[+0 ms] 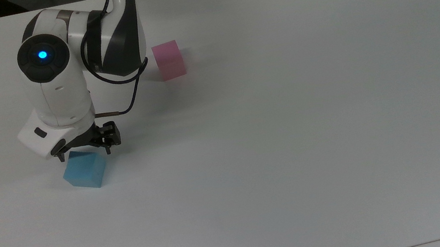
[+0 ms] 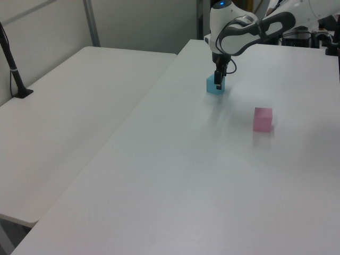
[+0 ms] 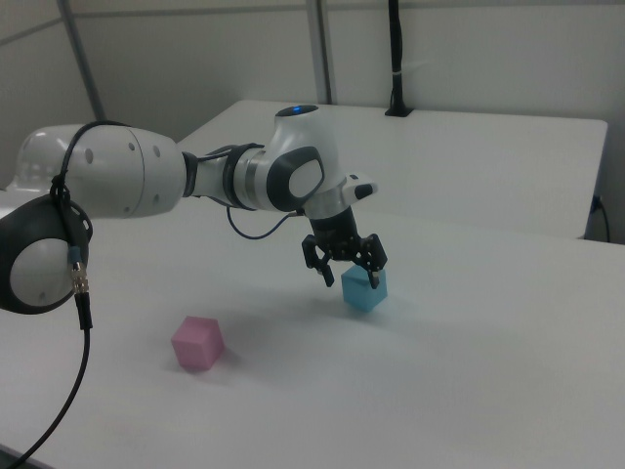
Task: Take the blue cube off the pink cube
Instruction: 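Set the blue cube on the table and open the gripper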
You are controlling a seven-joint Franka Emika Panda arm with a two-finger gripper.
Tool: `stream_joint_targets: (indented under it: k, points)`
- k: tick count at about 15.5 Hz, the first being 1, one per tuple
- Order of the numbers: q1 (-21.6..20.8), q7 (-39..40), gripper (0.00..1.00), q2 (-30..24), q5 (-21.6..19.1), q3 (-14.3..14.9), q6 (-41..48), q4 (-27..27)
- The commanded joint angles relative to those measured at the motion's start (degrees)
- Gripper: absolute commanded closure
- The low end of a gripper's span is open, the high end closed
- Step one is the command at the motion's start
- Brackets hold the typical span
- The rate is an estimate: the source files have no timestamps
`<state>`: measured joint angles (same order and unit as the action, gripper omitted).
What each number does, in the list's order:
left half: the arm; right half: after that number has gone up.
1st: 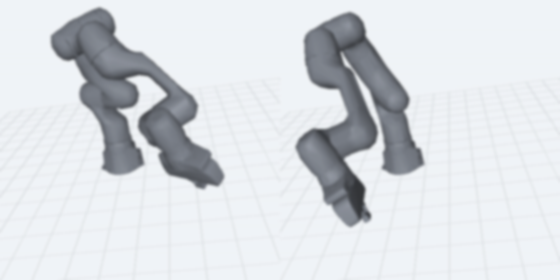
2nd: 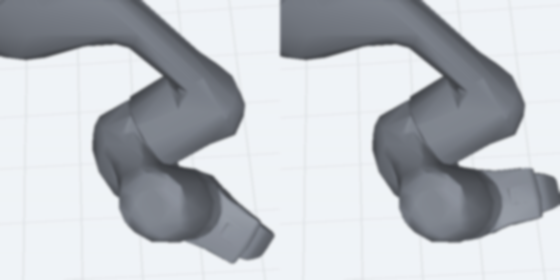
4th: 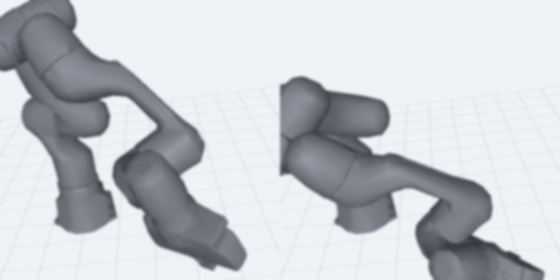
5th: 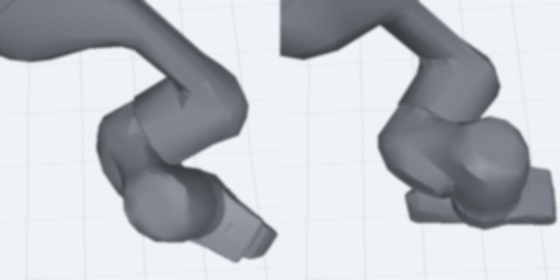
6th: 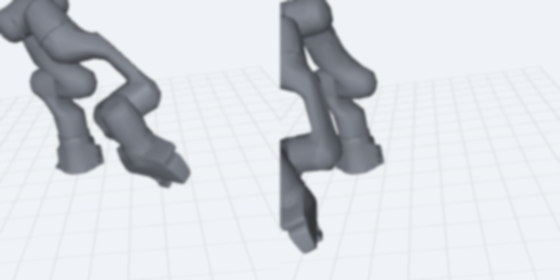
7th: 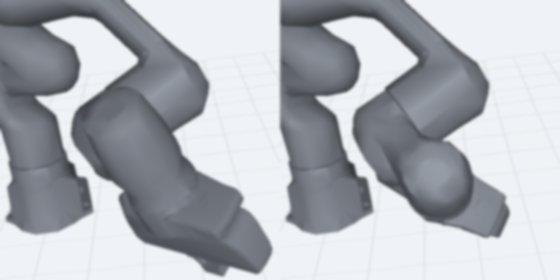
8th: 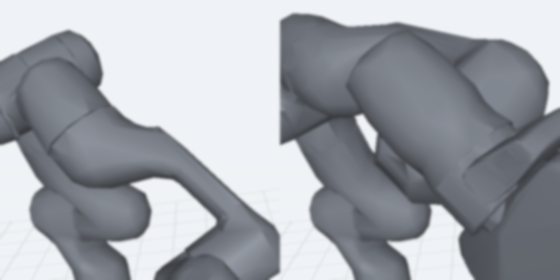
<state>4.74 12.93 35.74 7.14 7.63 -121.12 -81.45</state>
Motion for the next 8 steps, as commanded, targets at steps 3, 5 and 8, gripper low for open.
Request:
stream_joint_targets:
  k: [3, 5, 8]
  points:
    - [-0.26, -3.16, 0.0, -8.63, 0.77, -0.16, -0.17, -2.98]
    - [-0.25, -4.49, 0.0, -16.88, 0.42, -0.6, 0.44, -8.86]
    - [-0.87, -5.28, 0.0, -23.42, 0.33, -2.08, 7.97, -12.24]
